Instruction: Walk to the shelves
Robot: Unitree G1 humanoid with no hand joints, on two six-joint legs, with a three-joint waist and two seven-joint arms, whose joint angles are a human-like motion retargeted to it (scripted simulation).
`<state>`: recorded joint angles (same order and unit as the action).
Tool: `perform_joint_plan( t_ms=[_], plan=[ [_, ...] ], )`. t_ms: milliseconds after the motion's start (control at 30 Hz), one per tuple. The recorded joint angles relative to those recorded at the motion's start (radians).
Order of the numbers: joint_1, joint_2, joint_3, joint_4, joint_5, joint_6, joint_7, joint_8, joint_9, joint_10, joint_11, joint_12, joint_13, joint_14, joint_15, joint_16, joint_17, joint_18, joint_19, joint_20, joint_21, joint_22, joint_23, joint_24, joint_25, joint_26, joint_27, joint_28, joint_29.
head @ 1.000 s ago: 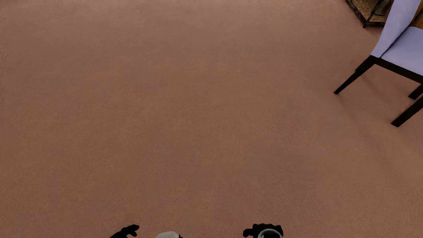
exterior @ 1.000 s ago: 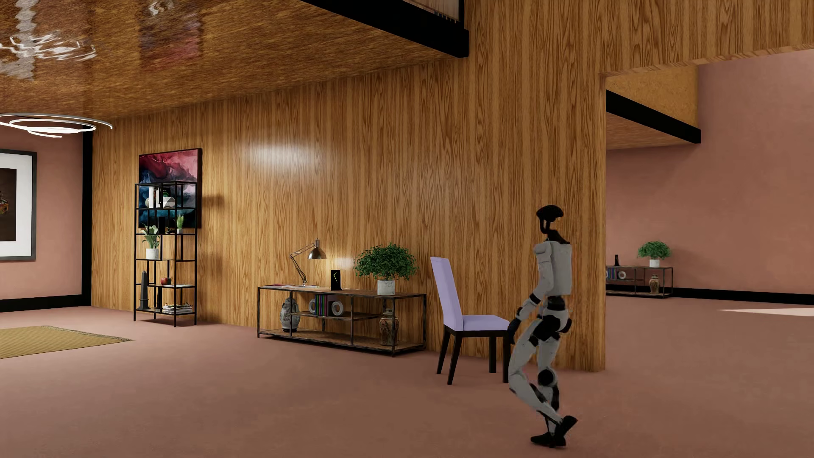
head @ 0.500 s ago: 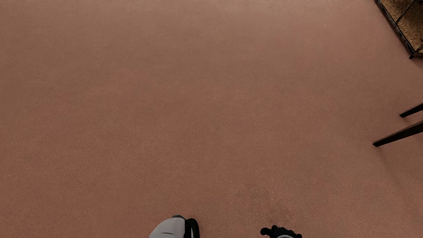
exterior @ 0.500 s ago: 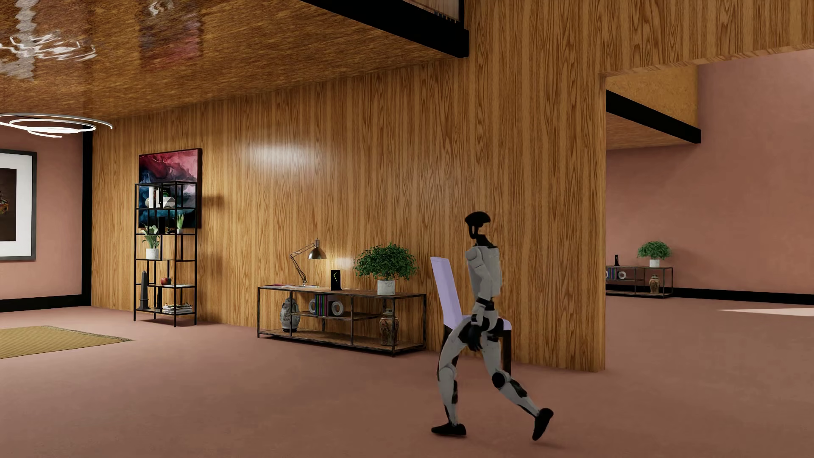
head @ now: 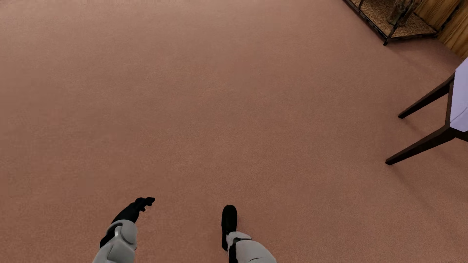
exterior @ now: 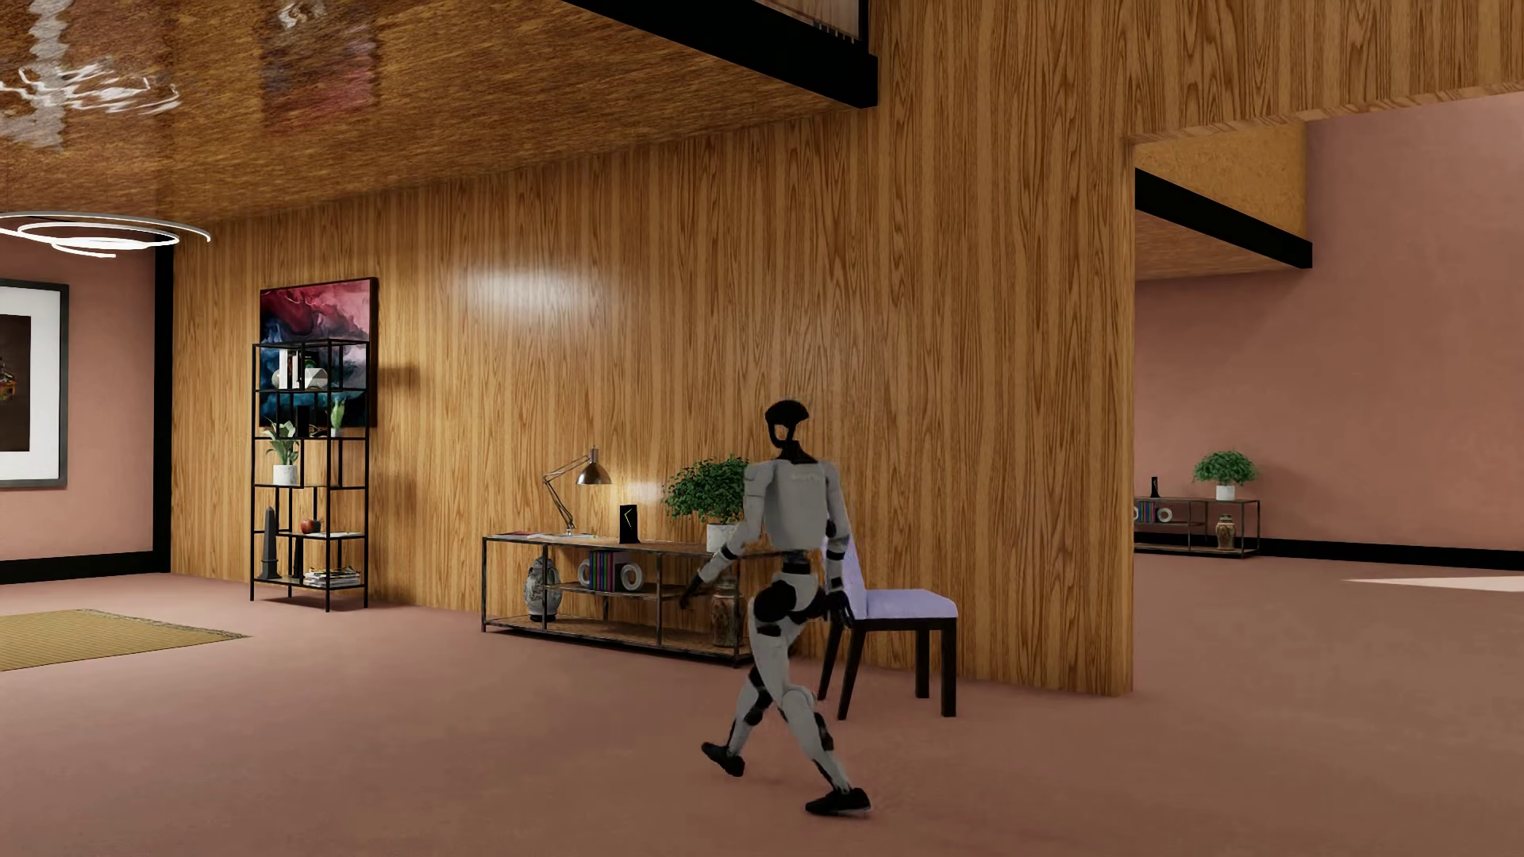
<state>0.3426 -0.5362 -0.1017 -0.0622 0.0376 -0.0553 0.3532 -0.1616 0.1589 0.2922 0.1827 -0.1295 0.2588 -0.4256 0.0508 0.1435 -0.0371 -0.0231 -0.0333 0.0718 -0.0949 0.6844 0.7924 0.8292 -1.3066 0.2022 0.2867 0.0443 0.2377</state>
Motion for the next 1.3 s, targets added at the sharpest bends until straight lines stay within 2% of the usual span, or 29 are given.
perform_joint_plan(
  t_ms=[33, 67, 133, 167, 200, 233, 300, 333, 400, 467, 500, 567, 633, 667, 700, 767, 800, 833, 867, 900, 967, 1000, 1033, 1067, 1133, 1167, 1200, 1267, 1300],
  plan=[
    [0.036, -0.012, -0.008, 0.012, -0.007, 0.014, -0.002, -0.038, 0.003, 0.040, 0.102, -0.012, -0.031, 0.032, 0.054, 0.003, -0.011, -0.001, -0.091, -0.025, 0.015, 0.016, 0.023, 0.007, -0.072, 0.021, -0.008, -0.023, 0.032],
    [0.049, -0.003, -0.016, 0.035, -0.036, 0.032, -0.030, -0.081, 0.008, 0.124, 0.204, -0.024, -0.045, 0.099, 0.120, -0.001, -0.011, 0.019, -0.137, -0.074, -0.004, 0.037, 0.017, 0.036, -0.112, 0.035, -0.011, -0.041, 0.040],
    [-0.027, 0.020, -0.022, 0.146, -0.061, 0.076, -0.070, -0.146, 0.018, 0.453, 0.387, -0.027, -0.064, 0.320, 0.010, -0.004, 0.021, 0.017, -0.162, -0.171, -0.079, 0.068, -0.010, 0.109, -0.114, 0.058, 0.012, -0.096, -0.017],
    [-0.110, 0.061, -0.016, 0.216, -0.043, 0.098, -0.093, -0.162, 0.022, 0.665, 0.416, -0.002, -0.092, 0.438, -0.052, -0.009, 0.046, -0.012, -0.158, -0.181, -0.113, 0.050, -0.007, 0.117, -0.085, 0.064, 0.035, -0.118, -0.064],
    [-0.215, 0.114, -0.002, 0.275, -0.015, 0.117, -0.127, -0.169, 0.026, 0.849, 0.410, 0.038, -0.134, 0.485, -0.094, -0.016, 0.058, 0.012, -0.154, -0.170, -0.113, 0.014, 0.015, 0.106, -0.077, 0.060, 0.050, -0.114, -0.092],
    [-0.332, 0.174, 0.017, 0.296, 0.012, 0.132, -0.175, -0.165, 0.028, 0.986, 0.383, 0.091, -0.185, 0.413, -0.122, -0.032, 0.055, 0.042, -0.148, -0.137, -0.077, -0.031, 0.039, 0.067, -0.104, 0.045, 0.055, -0.087, -0.098],
    [-0.564, 0.309, 0.057, 0.307, 0.065, 0.144, -0.264, -0.136, 0.030, 1.119, 0.282, 0.208, -0.284, 0.396, -0.147, -0.054, 0.039, 0.067, -0.136, -0.067, 0.031, -0.100, 0.050, -0.012, -0.171, 0.017, -0.019, -0.030, -0.139],
    [-0.663, 0.372, 0.078, 0.300, 0.088, 0.144, -0.294, -0.112, 0.027, 1.110, 0.230, 0.258, -0.337, 0.409, -0.156, -0.064, 0.035, 0.055, -0.132, -0.037, 0.068, -0.112, 0.037, -0.042, -0.174, 0.020, -0.075, -0.015, -0.156],
    [-0.807, 0.482, 0.119, 0.288, 0.123, 0.142, -0.312, -0.056, 0.020, 0.947, 0.158, 0.343, -0.433, 0.401, -0.191, -0.074, 0.026, 0.075, -0.125, 0.016, 0.116, -0.109, -0.031, -0.078, -0.120, 0.042, -0.167, -0.017, -0.182],
    [-0.850, 0.587, 0.147, 0.298, 0.155, 0.146, -0.251, -0.004, 0.013, 0.580, 0.101, 0.403, -0.520, 0.419, -0.243, -0.076, -0.006, 0.077, -0.119, 0.043, 0.185, -0.061, -0.112, -0.075, -0.085, 0.075, -0.192, -0.026, -0.213],
    [-0.835, 0.641, 0.153, 0.261, 0.169, 0.149, -0.244, 0.009, 0.013, 0.332, 0.082, 0.422, -0.554, 0.444, -0.274, -0.075, -0.032, 0.074, -0.116, 0.042, 0.215, -0.020, -0.153, -0.057, -0.067, 0.095, -0.202, -0.032, -0.214],
    [-0.812, 0.732, 0.153, 0.148, 0.192, 0.151, -0.314, 0.004, 0.016, -0.088, 0.061, 0.435, -0.591, 0.441, -0.345, -0.066, -0.096, -0.041, -0.111, 0.015, 0.252, 0.069, -0.225, -0.004, -0.041, 0.126, -0.198, -0.091, -0.191],
    [-0.836, 0.823, 0.139, 0.090, 0.210, 0.154, -0.196, -0.039, 0.023, -0.144, 0.054, 0.445, -0.575, 0.416, -0.399, -0.061, -0.157, -0.038, -0.098, -0.009, 0.252, 0.119, -0.265, 0.054, -0.014, 0.122, -0.174, -0.132, -0.167],
    [-0.846, 0.857, 0.142, 0.081, 0.211, 0.151, -0.123, -0.052, 0.025, -0.078, 0.065, 0.457, -0.558, 0.408, -0.407, -0.072, -0.177, 0.017, -0.089, 0.005, 0.252, 0.118, -0.262, 0.062, -0.009, 0.122, -0.152, -0.127, -0.170],
    [-0.860, 0.885, 0.154, 0.083, 0.207, 0.144, -0.107, -0.046, 0.025, 0.025, 0.089, 0.481, -0.541, 0.382, -0.398, -0.093, -0.171, 0.023, -0.079, 0.048, 0.246, 0.090, -0.234, 0.044, 0.007, 0.119, -0.124, -0.094, -0.181],
    [-0.847, 0.926, 0.186, 0.098, 0.176, 0.120, -0.089, -0.014, 0.017, 0.147, 0.181, 0.560, -0.500, 0.467, -0.283, -0.172, -0.122, 0.217, -0.073, 0.148, 0.230, 0.011, -0.117, -0.027, 0.056, 0.122, -0.046, -0.012, -0.204],
    [-0.847, 0.911, 0.198, 0.112, 0.149, 0.103, -0.070, 0.000, 0.015, 0.229, 0.282, 0.589, -0.467, 0.456, -0.204, -0.205, -0.091, 0.237, -0.055, 0.175, 0.202, -0.012, -0.043, -0.060, 0.094, 0.120, 0.001, -0.008, -0.203],
    [-0.850, 0.863, 0.205, 0.121, 0.116, 0.084, -0.055, -0.001, 0.016, 0.322, 0.444, 0.600, -0.425, 0.381, -0.101, -0.221, -0.067, 0.232, -0.004, 0.177, 0.176, -0.008, 0.026, -0.066, 0.115, 0.127, 0.063, -0.028, -0.187],
    [-0.832, 0.780, 0.206, 0.120, 0.068, 0.067, -0.040, -0.005, 0.016, 0.371, 0.651, 0.591, -0.378, 0.316, -0.015, -0.226, -0.055, 0.224, 0.106, 0.166, 0.186, 0.012, 0.092, -0.050, 0.096, 0.143, 0.107, -0.042, -0.143],
    [-0.797, 0.682, 0.202, 0.114, 0.020, 0.050, -0.028, 0.003, 0.017, 0.389, 0.848, 0.564, -0.330, 0.264, 0.089, -0.225, -0.046, 0.208, 0.149, 0.151, 0.208, 0.043, 0.134, -0.024, 0.066, 0.162, 0.120, -0.046, -0.098],
    [-0.690, 0.461, 0.174, 0.084, -0.048, 0.022, -0.014, 0.052, 0.016, 0.349, 1.119, 0.493, -0.209, 0.204, 0.020, -0.226, -0.052, 0.179, 0.105, 0.135, 0.263, 0.080, 0.142, 0.017, -0.032, 0.168, 0.104, 0.014, -0.077],
    [-0.629, 0.358, 0.154, 0.066, -0.085, 0.012, -0.019, 0.070, 0.015, 0.311, 1.185, 0.456, -0.132, 0.185, -0.005, -0.230, -0.042, 0.166, 0.079, 0.144, 0.231, 0.075, 0.102, 0.009, -0.028, 0.153, 0.102, 0.084, -0.103],
    [-0.568, 0.261, 0.131, 0.047, -0.122, 0.005, -0.034, 0.085, 0.013, 0.270, 1.200, 0.416, -0.052, 0.169, -0.006, -0.225, -0.020, 0.154, 0.082, 0.135, 0.166, 0.071, 0.051, 0.002, 0.017, 0.132, 0.100, 0.126, -0.134],
    [-0.512, 0.176, 0.106, 0.030, -0.158, 0.000, -0.053, 0.092, 0.011, 0.237, 1.167, 0.368, 0.027, 0.148, -0.008, -0.208, 0.005, 0.143, 0.054, 0.109, 0.109, 0.081, -0.002, 0.007, 0.070, 0.108, 0.099, 0.130, -0.135],
    [-0.407, 0.040, 0.062, 0.007, -0.207, -0.005, -0.093, 0.090, 0.010, 0.189, 0.982, 0.261, 0.142, 0.095, -0.046, -0.152, 0.035, 0.123, -0.007, 0.034, 0.013, 0.076, -0.061, 0.023, 0.173, 0.062, 0.077, 0.048, -0.122],
    [-0.354, 0.001, 0.046, -0.001, -0.226, -0.006, -0.107, 0.074, 0.011, 0.161, 0.818, 0.207, 0.176, 0.070, -0.042, -0.120, 0.036, 0.113, 0.004, -0.006, -0.002, 0.068, -0.060, 0.029, 0.185, 0.033, 0.067, 0.014, -0.099],
    [-0.300, -0.015, 0.033, -0.012, -0.228, -0.008, -0.114, 0.060, 0.011, 0.126, 0.601, 0.151, 0.193, 0.048, -0.013, -0.088, 0.033, 0.104, -0.004, -0.043, -0.007, 0.060, -0.049, 0.039, 0.181, 0.014, 0.056, 0.000, -0.083],
    [-0.176, 0.021, 0.018, -0.021, -0.142, -0.007, -0.116, 0.134, 0.009, 0.028, 0.072, 0.056, 0.193, 0.016, 0.004, -0.035, 0.010, 0.075, 0.033, -0.099, 0.049, 0.048, -0.009, 0.065, 0.066, 0.007, 0.049, 0.011, -0.029],
    [-0.122, 0.011, 0.014, -0.023, -0.093, -0.003, -0.110, 0.206, 0.010, 0.002, -0.058, 0.023, 0.189, -0.002, -0.039, -0.024, -0.002, 0.059, 0.110, -0.101, 0.063, 0.040, -0.010, 0.062, 0.009, 0.013, 0.026, 0.028, -0.004]
  ],
)
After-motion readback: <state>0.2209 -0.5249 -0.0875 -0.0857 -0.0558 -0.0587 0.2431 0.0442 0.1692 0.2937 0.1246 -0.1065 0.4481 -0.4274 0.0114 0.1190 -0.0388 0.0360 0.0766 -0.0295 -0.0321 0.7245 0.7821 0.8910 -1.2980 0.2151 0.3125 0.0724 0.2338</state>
